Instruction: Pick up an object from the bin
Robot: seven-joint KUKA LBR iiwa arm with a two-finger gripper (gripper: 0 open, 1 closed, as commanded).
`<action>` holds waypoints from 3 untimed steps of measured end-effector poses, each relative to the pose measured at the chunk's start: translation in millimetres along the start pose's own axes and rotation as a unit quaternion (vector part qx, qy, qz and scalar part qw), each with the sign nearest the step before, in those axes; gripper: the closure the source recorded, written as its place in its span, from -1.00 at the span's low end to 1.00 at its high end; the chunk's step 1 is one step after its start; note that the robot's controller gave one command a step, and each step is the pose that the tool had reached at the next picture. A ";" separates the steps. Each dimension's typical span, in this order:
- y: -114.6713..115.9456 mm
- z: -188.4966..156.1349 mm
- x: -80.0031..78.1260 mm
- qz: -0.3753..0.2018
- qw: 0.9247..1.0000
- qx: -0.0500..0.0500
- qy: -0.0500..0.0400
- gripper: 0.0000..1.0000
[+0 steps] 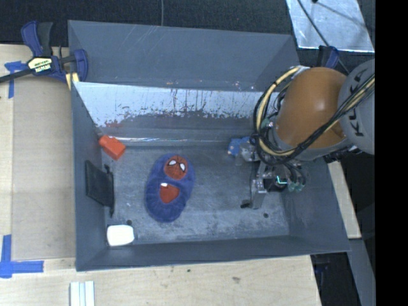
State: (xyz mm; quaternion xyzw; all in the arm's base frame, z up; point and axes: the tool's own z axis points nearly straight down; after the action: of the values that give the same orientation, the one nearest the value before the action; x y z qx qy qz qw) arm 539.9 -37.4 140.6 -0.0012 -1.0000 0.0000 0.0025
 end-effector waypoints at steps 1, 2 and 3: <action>-53.4 70.0 -55.7 0.016 1.000 -0.001 -0.009 -1.00; -81.2 47.7 -74.9 -0.148 0.989 -0.006 -0.005 -1.00; -54.5 28.4 -87.7 -0.055 0.998 0.000 -0.006 -1.00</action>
Offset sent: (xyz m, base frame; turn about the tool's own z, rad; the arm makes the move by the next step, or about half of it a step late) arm 0.0516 -0.0521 -0.0706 0.0279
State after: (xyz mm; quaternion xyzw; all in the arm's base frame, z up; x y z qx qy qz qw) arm 627.3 -92.1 111.8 0.0535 -0.9986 -0.0001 -0.0038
